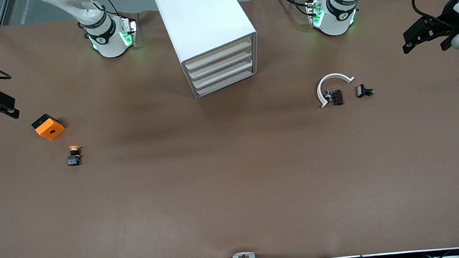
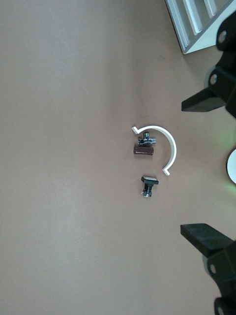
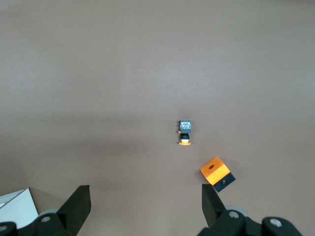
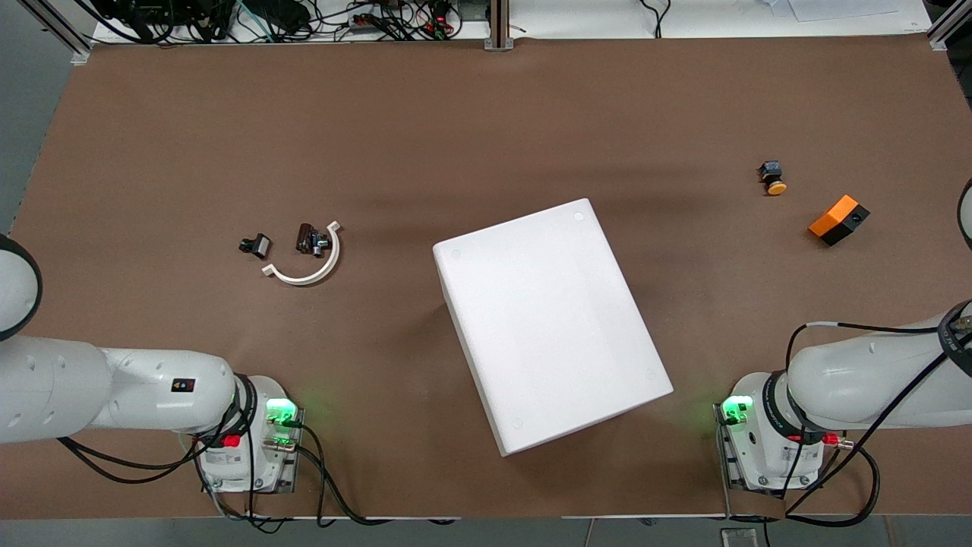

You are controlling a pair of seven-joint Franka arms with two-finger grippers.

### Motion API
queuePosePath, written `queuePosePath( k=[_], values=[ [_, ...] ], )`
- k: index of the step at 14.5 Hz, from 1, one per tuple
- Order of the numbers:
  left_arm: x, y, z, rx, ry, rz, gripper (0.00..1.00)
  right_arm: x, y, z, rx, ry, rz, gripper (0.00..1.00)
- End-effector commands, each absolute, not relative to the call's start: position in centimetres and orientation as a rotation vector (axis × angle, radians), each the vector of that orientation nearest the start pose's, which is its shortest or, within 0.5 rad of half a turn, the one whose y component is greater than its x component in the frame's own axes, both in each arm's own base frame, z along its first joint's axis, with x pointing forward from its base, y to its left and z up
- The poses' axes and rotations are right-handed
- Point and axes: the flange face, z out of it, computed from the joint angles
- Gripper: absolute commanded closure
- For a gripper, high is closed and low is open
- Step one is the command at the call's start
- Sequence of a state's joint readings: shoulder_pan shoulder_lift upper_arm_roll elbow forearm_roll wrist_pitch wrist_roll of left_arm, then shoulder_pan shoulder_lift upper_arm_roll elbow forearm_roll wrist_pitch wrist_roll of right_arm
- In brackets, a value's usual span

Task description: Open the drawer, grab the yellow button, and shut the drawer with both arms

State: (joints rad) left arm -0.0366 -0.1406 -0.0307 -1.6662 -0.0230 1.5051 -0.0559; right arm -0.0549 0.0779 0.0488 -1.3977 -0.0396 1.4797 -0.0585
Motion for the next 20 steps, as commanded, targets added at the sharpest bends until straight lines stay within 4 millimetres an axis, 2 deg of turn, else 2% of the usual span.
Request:
queuePosePath(
  k=[1,8,13,20],
  values=[
    [50.5,-3.4,65.4,-3.142,0.01,0.027,0.0,57.0,-0.6,65.5,-3.158,-0.078,0.039,0.0],
    [50.6,-3.4,65.8,-3.111,0.015,0.031,0.0,57.0,0.1,65.5,-3.155,-0.092,0.037,0.0],
    [51.1,-3.4,65.8,-3.113,0.015,0.047,0.0,56.8,-1.0,65.1,-3.156,-0.07,0.078,0.0],
    [51.3,-3.9,65.2,-3.118,0.033,0.084,0.0,56.7,-1.4,65.6,-3.164,-0.059,0.062,0.0]
  ],
)
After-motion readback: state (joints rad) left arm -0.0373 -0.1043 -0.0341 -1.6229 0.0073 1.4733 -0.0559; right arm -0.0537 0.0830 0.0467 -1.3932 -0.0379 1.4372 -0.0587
